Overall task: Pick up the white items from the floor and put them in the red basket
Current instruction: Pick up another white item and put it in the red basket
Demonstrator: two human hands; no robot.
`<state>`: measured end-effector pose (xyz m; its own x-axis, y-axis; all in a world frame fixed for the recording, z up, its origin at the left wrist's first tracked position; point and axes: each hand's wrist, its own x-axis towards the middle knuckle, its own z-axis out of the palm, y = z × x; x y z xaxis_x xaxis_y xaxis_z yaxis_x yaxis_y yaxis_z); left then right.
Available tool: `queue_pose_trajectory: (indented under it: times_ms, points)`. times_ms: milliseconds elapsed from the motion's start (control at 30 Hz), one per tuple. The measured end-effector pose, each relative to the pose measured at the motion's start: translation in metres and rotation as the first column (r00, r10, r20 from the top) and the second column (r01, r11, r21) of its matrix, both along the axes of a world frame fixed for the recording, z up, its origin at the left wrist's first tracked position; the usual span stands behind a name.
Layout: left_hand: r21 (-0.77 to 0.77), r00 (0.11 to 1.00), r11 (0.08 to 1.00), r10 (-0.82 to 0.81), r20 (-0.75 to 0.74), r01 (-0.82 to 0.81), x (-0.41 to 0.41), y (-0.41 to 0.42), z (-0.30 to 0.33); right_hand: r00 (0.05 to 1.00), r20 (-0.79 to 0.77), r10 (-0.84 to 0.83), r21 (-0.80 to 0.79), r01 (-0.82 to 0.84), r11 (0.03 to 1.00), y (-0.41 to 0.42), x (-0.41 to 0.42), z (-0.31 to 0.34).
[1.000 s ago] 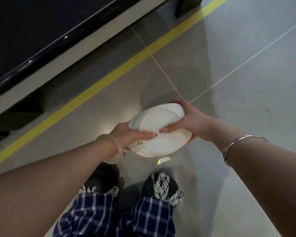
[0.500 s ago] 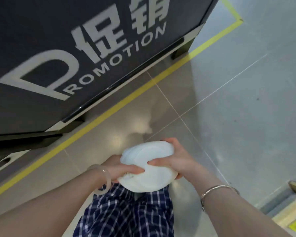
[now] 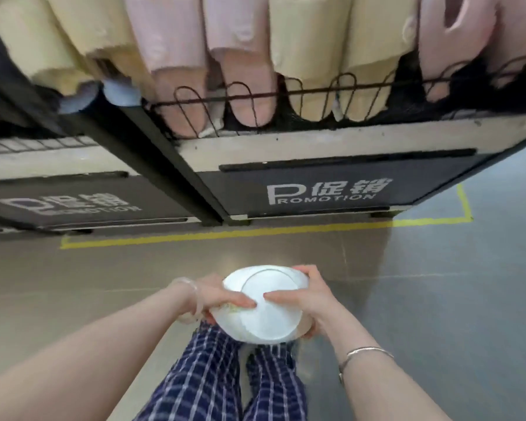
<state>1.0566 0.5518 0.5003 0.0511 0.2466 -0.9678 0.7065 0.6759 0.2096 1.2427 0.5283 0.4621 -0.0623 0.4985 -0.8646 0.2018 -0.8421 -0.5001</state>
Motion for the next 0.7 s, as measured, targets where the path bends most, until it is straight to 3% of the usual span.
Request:
queue_pose_trajectory:
  times_ms: [200,400,700]
  points:
    - [0.144,0.96,0.949,0.272,0.068,-0.28,-0.091,-0.047,0.052,0.969,0.006,0.248,0.087,-0.247,0.965,0.015,-0.086,0.075]
    - [0.19,0.813,0.792,0.575,0.092,-0.581,-0.214,-0.108,0.074,0.883,-0.058,0.466,0.097,-0.46,0.883,0.011,-0.229,0.12]
    - [0.302,0.618,0.563,0.776,0.13,-0.77,-0.439,-0.24,0.099,0.663,-0.043,0.747,0.144,-0.736,0.661,-0.069,-0.49,0.154]
